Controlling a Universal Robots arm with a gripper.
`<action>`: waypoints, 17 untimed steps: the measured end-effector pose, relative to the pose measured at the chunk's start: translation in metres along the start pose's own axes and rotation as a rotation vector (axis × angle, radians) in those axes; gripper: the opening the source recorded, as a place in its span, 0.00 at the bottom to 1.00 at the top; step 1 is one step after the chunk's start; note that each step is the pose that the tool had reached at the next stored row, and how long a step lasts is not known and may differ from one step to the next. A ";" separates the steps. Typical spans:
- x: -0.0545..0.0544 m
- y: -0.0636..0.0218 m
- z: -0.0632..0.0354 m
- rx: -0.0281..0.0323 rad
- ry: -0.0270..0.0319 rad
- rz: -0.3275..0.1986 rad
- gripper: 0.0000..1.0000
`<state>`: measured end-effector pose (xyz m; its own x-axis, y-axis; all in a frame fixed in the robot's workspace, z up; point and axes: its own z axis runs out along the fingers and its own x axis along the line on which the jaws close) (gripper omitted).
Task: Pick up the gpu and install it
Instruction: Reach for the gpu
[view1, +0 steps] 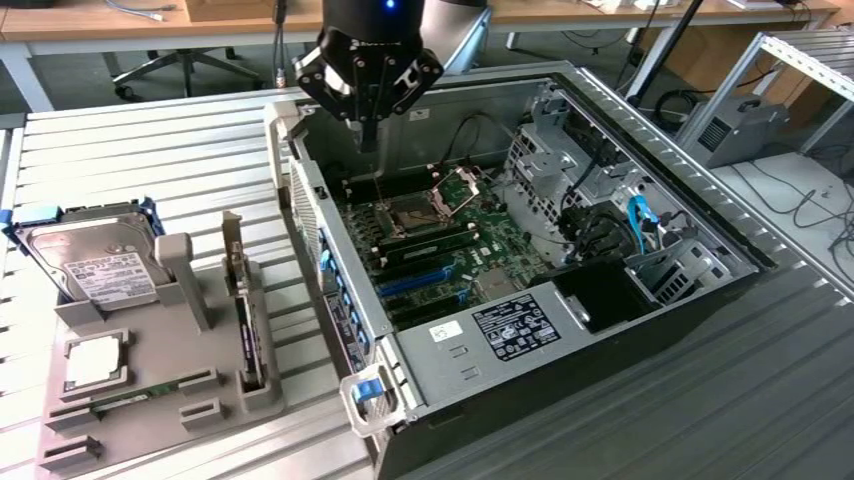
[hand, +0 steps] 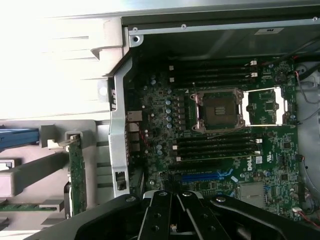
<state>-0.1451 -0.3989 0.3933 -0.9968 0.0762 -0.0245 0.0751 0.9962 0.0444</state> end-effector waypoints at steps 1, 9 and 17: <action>0.000 0.0000 0.0000 0.0000 0.0000 0.000 0.11; 0.004 -0.0003 -0.0001 0.0000 0.0000 0.000 0.11; 0.006 -0.0004 -0.0002 0.0000 0.0000 0.000 0.11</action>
<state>-0.1510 -0.3989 0.3933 -0.9968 0.0762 -0.0245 0.0751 0.9962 0.0444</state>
